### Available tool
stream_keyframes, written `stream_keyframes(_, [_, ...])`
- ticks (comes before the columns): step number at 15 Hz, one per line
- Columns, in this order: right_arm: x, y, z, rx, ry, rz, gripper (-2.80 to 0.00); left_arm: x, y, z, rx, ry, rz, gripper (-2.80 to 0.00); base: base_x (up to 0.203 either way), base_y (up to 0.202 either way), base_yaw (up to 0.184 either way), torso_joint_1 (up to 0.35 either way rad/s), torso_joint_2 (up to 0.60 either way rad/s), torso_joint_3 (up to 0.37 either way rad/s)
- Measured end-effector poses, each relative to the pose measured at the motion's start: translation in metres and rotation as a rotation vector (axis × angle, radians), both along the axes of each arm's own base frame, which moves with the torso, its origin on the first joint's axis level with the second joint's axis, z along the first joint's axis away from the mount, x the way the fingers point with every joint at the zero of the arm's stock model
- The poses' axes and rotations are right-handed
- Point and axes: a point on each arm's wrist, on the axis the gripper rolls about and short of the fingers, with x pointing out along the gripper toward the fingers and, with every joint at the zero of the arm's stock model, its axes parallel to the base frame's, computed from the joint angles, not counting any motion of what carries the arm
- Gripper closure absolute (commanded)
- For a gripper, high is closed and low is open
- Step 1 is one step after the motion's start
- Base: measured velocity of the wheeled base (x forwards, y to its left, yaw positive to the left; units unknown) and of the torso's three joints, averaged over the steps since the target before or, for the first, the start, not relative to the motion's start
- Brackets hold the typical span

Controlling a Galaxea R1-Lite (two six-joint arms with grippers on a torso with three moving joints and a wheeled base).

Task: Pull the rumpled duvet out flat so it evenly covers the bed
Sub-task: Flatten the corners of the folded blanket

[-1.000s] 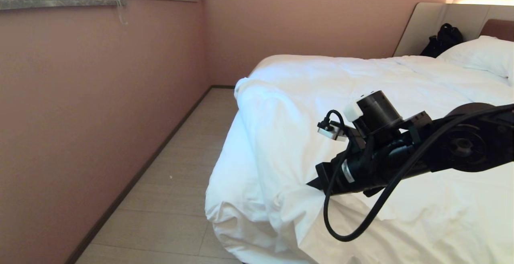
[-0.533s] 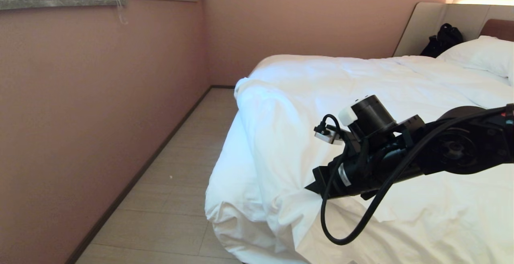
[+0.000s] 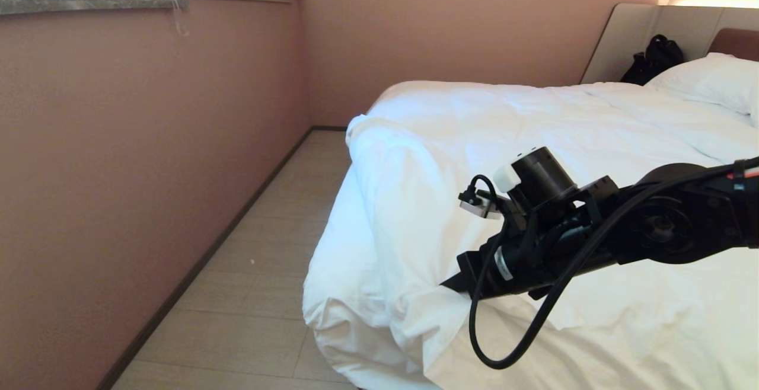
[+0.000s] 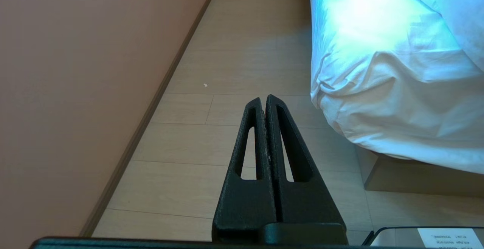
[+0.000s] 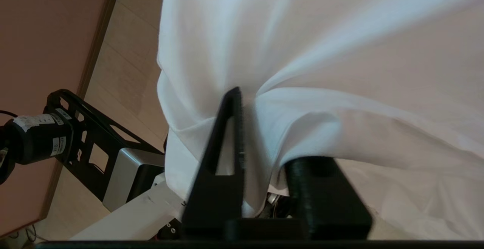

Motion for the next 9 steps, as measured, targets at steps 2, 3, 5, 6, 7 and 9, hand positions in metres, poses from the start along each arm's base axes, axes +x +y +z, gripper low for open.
stream_keyframes(2, [0.000,0.000,0.000,-0.001,-0.001,-0.001,-2.80,0.000,0.000,0.000,0.000,-0.001,0.000,0.00,0.000,0.000,0.000,0.000,0.00,0.000])
stream_keyframes(3, [0.000,0.000,0.000,-0.003,-0.003,-0.002,-2.80,0.000,0.000,0.000,0.000,-0.001,0.000,0.00,0.000,0.000,0.000,0.000,0.00,0.000])
stream_keyframes(5, [-0.004,0.002,0.003,-0.001,-0.009,0.008,-2.80,0.000,0.000,0.000,0.000,-0.001,0.000,0.00,0.000,0.000,0.000,0.000,0.00,0.000])
stream_keyframes(6, [-0.007,0.003,0.005,0.000,-0.015,0.015,-2.80,0.000,0.000,0.000,-0.001,-0.001,0.000,0.00,0.000,0.000,0.000,0.000,0.00,0.000])
stream_keyframes(7, [-0.011,0.004,0.009,0.000,-0.025,0.020,-2.80,0.000,0.000,0.000,0.000,-0.001,0.000,0.00,0.000,0.000,0.000,0.000,0.00,0.000])
stream_keyframes(9, [-0.020,0.005,0.016,-0.010,-0.052,0.020,-2.80,0.000,0.000,0.000,0.000,0.000,0.000,0.00,0.000,0.000,0.000,0.000,0.00,0.000])
